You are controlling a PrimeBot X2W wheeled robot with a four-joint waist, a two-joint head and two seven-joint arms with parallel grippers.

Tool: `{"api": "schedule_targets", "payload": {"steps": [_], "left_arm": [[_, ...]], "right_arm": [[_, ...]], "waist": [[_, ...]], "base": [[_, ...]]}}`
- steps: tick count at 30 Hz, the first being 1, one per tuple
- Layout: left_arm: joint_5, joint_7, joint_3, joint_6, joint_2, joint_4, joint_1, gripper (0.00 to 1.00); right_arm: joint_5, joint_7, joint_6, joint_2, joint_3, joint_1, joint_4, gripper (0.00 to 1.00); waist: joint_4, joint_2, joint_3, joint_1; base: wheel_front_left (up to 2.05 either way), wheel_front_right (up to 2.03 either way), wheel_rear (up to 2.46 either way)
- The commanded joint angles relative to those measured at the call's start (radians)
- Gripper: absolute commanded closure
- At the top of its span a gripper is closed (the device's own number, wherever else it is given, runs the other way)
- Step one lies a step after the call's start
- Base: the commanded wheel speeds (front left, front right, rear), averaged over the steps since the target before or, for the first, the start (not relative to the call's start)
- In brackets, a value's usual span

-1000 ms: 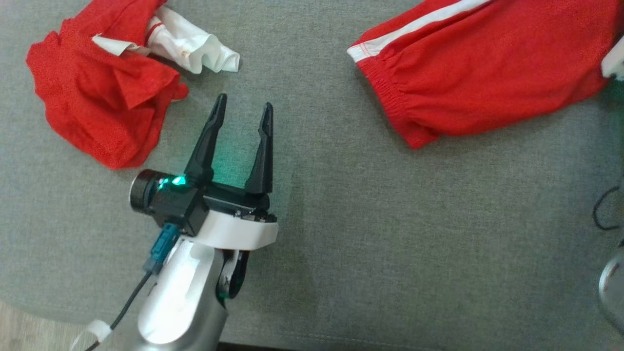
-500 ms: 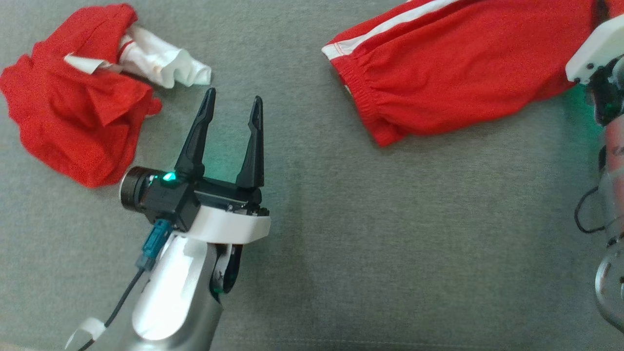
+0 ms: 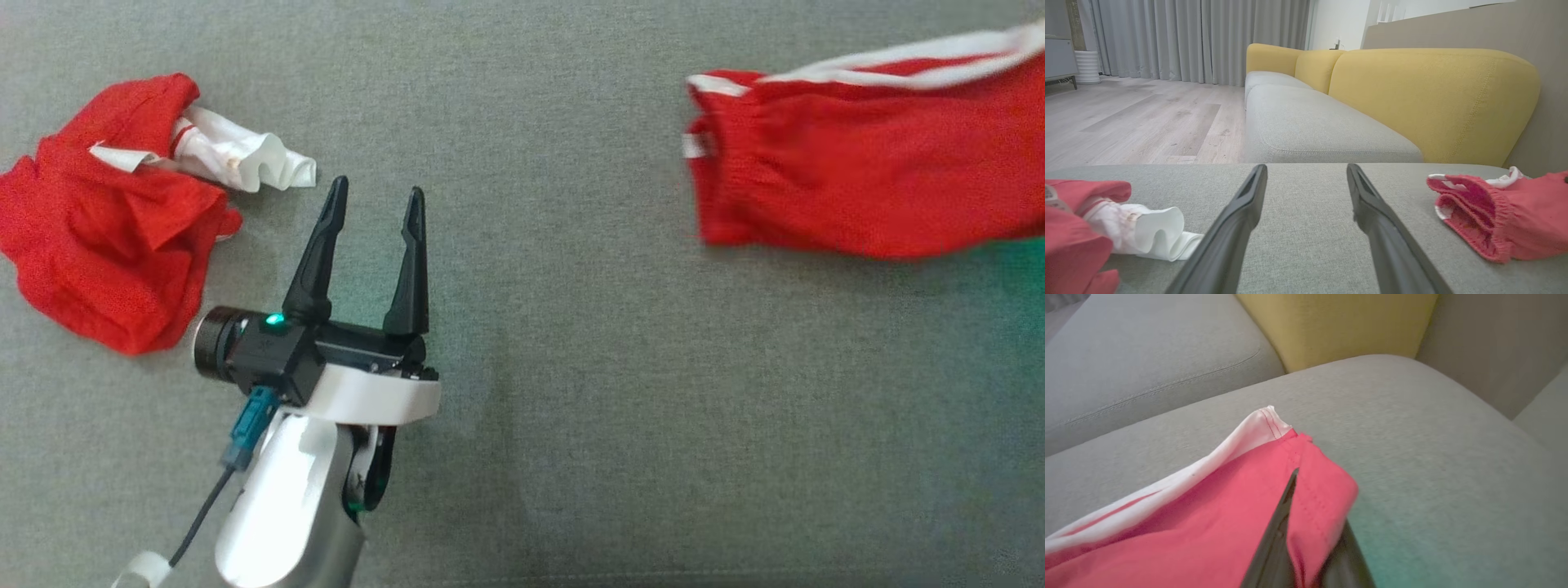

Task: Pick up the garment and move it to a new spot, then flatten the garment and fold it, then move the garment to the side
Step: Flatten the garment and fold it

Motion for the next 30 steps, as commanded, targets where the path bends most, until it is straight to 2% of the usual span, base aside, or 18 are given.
{"api": "schedule_targets", "payload": {"steps": [1, 6, 9, 21, 30], "left_arm": [[0.014, -0.005, 0.039, -0.005, 0.006, -0.034, 0.002, 0.0], [0.022, -0.005, 0.045, -0.012, 0.006, -0.03, 0.015, 0.0], [0.023, -0.005, 0.048, -0.013, 0.006, -0.027, 0.02, 0.0], [0.021, -0.005, 0.061, -0.009, 0.006, -0.019, 0.074, 0.0], [0.019, -0.005, 0.068, -0.007, 0.006, -0.027, 0.114, 0.0]], "right_arm": [[0.021, -0.022, 0.007, -0.019, -0.014, 0.002, -0.029, 1.0], [0.058, -0.042, 0.007, 0.001, -0.021, 0.003, -0.038, 1.0], [0.082, -0.052, 0.007, 0.038, 0.008, -0.002, -0.054, 1.0], [0.323, -0.009, 0.007, 0.225, 0.273, 0.059, -0.255, 1.0], [0.453, 0.046, 0.007, 0.293, 0.451, 0.163, -0.411, 1.0]], "waist": [[0.0, 0.0, -0.006, 0.0001], [0.001, 0.0, -0.017, 0.0001], [0.002, 0.0, -0.034, 0.0001], [0.005, 0.0, -0.153, 0.0001], [0.024, 0.0, -0.178, 0.0001]], "base": [[0.0, 0.0, 0.0], [0.0, 0.0, 0.0], [0.0, 0.0, 0.0], [0.0, 0.0, 0.0], [0.0, 0.0, 0.0]]}}
